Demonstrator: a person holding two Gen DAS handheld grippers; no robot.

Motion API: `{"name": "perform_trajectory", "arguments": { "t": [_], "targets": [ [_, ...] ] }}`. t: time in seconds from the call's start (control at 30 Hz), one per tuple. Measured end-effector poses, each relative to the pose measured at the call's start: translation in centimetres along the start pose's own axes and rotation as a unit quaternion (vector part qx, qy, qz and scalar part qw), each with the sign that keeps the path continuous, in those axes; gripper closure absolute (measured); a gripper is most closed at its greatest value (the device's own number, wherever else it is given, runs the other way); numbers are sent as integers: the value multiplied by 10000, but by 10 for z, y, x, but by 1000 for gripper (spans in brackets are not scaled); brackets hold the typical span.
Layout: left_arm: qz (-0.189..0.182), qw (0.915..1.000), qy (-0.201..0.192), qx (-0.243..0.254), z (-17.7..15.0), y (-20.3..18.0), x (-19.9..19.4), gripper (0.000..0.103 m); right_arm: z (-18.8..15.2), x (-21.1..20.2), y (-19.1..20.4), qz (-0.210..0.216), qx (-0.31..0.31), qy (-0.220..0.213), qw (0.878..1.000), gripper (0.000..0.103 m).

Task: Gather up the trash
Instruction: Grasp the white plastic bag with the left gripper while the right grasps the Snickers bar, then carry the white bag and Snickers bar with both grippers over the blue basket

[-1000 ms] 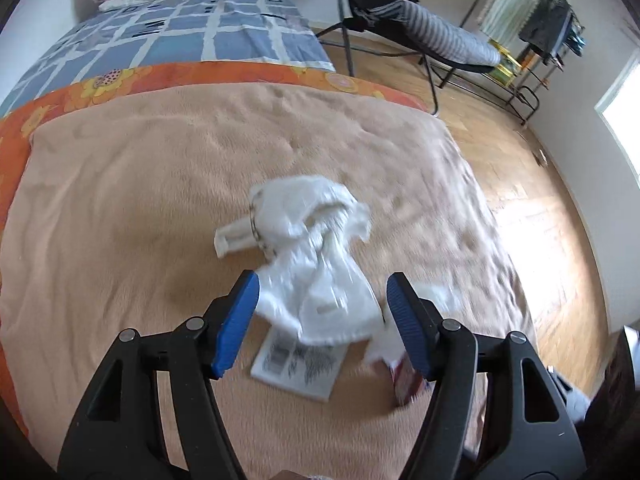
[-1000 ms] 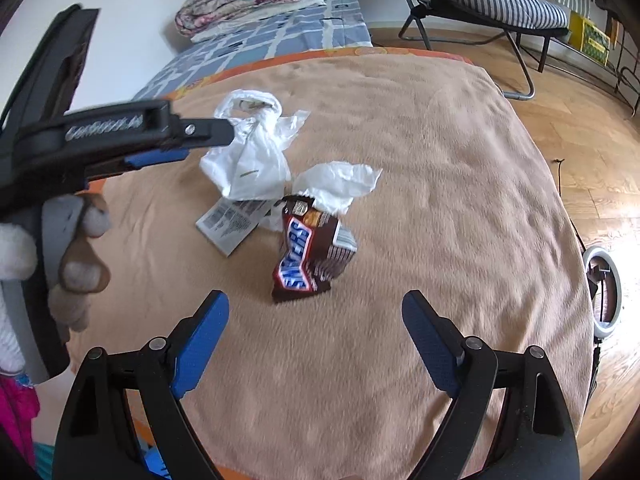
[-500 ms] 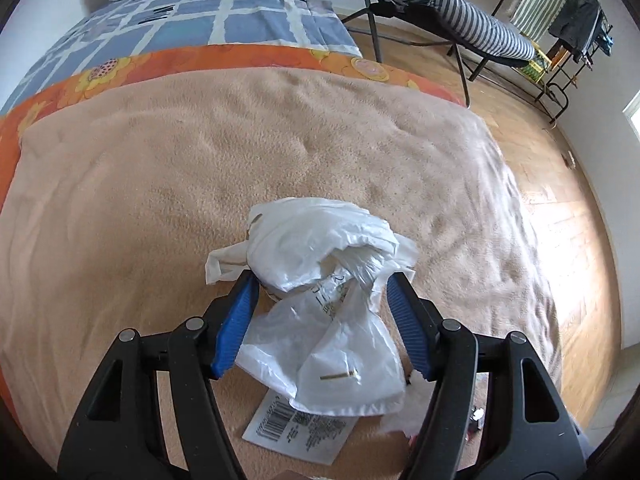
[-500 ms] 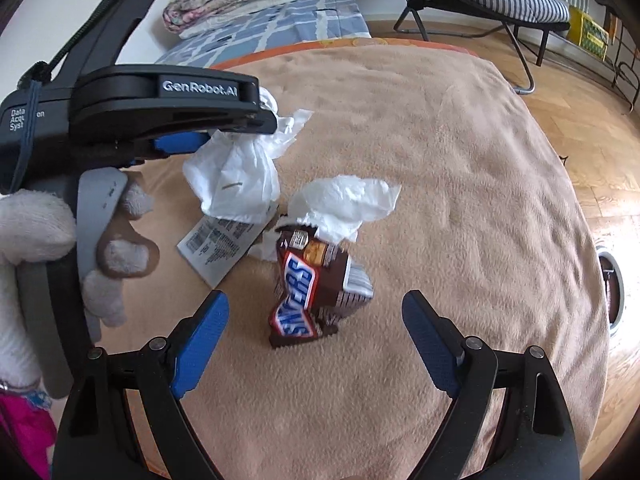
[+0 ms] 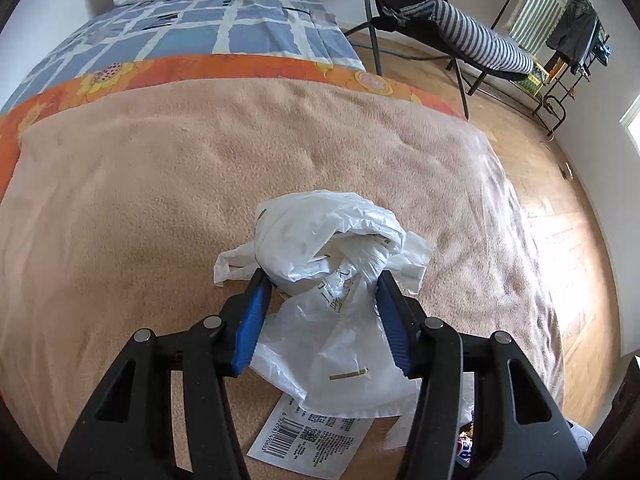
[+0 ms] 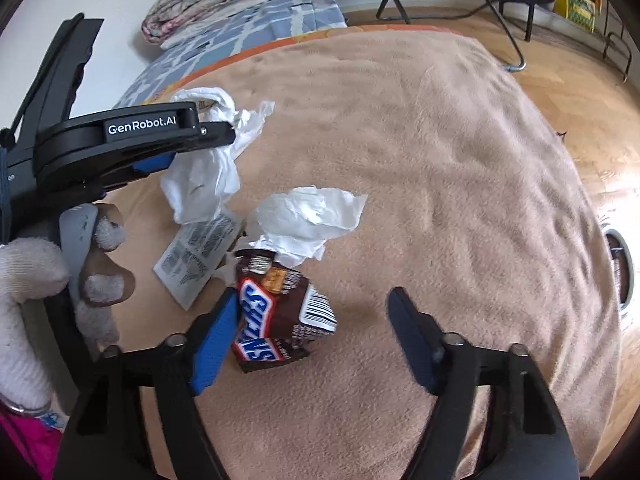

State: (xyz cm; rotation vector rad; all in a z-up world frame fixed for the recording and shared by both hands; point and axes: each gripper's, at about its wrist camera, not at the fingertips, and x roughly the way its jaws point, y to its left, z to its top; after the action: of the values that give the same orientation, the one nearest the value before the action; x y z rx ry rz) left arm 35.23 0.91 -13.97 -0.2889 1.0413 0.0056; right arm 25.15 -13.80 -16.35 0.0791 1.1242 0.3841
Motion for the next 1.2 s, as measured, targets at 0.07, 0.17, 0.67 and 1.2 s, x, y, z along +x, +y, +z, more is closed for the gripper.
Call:
{"name": "perform_trajectory", "arguments": {
  "t": [0.07,0.17,0.67,1.2],
  "targets": [
    [7,10000,-31,18,0,1,-2,50,-1,-1,0,121,46,32,9999,45],
    [-1,10000,-92,39,0,2,-6,51,-3,-2,0,294,87,76,9995,61],
    [33,9996,-258,132,-4,2,-27,51,-14,-17,-8,684,182,98,9974,80],
    [-30,9986,-349,401,-27,-10,-65,51,-59,-33,-31,776,232,511,9954,80]
  ]
}}
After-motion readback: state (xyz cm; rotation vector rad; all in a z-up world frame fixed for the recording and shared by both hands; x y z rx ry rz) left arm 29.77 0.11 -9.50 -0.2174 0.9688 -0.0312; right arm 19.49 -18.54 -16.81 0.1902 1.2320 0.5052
